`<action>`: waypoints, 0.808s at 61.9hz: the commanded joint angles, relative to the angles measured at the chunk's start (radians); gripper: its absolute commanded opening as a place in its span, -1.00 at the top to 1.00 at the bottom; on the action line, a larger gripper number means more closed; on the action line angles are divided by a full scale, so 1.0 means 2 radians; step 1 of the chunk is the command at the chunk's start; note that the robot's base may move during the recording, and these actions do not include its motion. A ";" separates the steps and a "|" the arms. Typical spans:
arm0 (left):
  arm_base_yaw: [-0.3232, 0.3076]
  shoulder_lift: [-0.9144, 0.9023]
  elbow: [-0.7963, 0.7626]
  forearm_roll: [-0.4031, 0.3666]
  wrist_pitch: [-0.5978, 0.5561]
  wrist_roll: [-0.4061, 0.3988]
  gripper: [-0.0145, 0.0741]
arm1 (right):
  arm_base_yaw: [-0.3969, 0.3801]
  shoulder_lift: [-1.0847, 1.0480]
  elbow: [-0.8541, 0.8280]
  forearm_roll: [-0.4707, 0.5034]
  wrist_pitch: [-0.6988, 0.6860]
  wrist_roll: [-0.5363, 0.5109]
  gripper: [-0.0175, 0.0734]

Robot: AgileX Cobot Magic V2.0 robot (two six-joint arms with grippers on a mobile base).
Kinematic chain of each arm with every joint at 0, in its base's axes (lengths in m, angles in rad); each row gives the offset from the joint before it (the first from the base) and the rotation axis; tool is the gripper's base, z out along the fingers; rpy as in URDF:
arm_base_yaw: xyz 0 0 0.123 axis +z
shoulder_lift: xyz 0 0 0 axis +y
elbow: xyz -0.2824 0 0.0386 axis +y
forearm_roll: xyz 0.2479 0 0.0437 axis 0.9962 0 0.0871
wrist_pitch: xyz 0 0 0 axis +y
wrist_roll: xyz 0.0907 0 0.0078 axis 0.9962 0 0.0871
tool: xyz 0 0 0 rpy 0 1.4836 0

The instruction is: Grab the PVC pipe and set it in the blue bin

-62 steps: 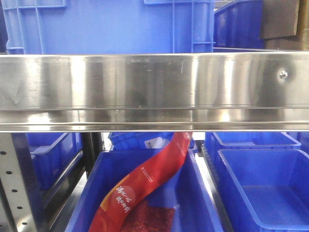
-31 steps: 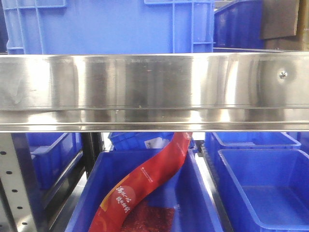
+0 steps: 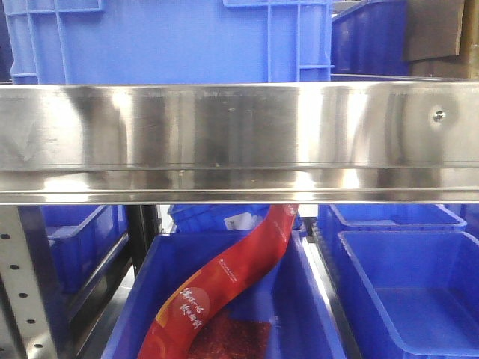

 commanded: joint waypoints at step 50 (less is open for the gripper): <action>0.002 -0.145 0.135 -0.024 -0.025 -0.004 0.92 | -0.002 -0.085 0.164 0.021 -0.077 0.000 0.97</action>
